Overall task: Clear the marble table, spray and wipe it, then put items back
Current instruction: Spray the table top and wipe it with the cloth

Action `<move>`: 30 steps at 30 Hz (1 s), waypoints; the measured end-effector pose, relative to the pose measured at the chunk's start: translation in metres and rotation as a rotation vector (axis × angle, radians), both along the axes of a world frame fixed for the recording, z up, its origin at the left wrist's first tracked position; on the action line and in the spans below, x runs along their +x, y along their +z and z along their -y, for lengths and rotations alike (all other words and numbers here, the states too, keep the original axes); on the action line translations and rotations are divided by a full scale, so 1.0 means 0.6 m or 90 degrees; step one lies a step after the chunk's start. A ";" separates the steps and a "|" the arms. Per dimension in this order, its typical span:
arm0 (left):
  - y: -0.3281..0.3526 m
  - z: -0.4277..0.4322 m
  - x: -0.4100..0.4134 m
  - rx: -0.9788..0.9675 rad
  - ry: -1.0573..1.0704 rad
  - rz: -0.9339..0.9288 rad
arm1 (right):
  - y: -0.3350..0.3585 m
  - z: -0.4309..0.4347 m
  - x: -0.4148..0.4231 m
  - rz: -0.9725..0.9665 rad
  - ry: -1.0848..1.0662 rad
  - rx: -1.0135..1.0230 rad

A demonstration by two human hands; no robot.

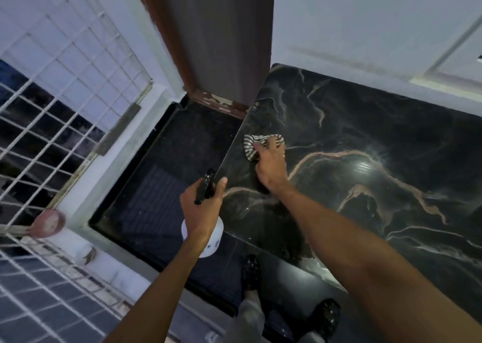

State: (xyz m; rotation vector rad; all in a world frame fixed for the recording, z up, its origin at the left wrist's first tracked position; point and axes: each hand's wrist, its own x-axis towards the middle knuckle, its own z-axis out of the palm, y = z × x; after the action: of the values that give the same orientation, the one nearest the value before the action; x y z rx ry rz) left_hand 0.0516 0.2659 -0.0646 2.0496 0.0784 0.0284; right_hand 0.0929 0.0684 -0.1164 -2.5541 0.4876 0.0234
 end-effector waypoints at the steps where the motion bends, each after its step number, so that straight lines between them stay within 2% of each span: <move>1: -0.001 0.001 -0.014 0.001 0.000 -0.006 | 0.001 -0.026 -0.016 0.014 0.072 0.008; 4: -0.004 0.003 -0.056 -0.012 -0.003 -0.011 | 0.000 -0.114 -0.112 0.003 0.338 0.056; 5: -0.005 0.003 -0.071 -0.018 -0.006 -0.008 | -0.002 -0.117 -0.137 0.003 0.350 0.060; 8: -0.009 0.002 -0.119 -0.006 -0.007 0.010 | -0.006 -0.083 -0.185 0.006 0.232 0.066; 13: -0.015 0.028 -0.198 -0.026 -0.011 0.020 | 0.007 -0.027 -0.328 -0.029 0.329 -0.008; 15: -0.021 0.049 -0.223 -0.040 -0.025 0.011 | -0.001 0.046 -0.397 -0.029 0.230 -0.012; 18: -0.026 0.093 -0.267 -0.060 -0.050 -0.006 | -0.022 0.140 -0.509 -0.029 -0.051 -0.024; 19: -0.027 0.108 -0.281 -0.060 -0.063 -0.005 | -0.023 0.142 -0.531 -0.036 -0.095 -0.025; 20: -0.029 0.123 -0.293 -0.058 -0.082 -0.003 | -0.022 0.133 -0.545 -0.045 -0.096 -0.025; 23: -0.033 0.164 -0.333 -0.050 -0.136 -0.007 | -0.020 0.117 -0.576 -0.051 0.016 -0.039; 24: -0.035 0.175 -0.345 -0.048 -0.147 -0.017 | -0.018 0.133 -0.595 -0.041 0.006 -0.039; 25: -0.035 0.187 -0.360 -0.046 -0.155 -0.027 | -0.015 0.158 -0.622 -0.034 -0.054 -0.029; 28: -0.035 0.207 -0.397 -0.051 -0.170 -0.039 | -0.023 0.227 -0.707 -0.007 -0.349 -0.002; 30: -0.037 0.212 -0.414 -0.046 -0.190 -0.039 | -0.016 0.214 -0.721 -0.019 -0.425 -0.002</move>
State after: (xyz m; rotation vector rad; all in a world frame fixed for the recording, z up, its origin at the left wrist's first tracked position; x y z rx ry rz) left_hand -0.1970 0.1385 -0.0866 1.9716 -0.1853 -0.2201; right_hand -0.3397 -0.0599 -0.1257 -2.2726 1.3181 -0.1790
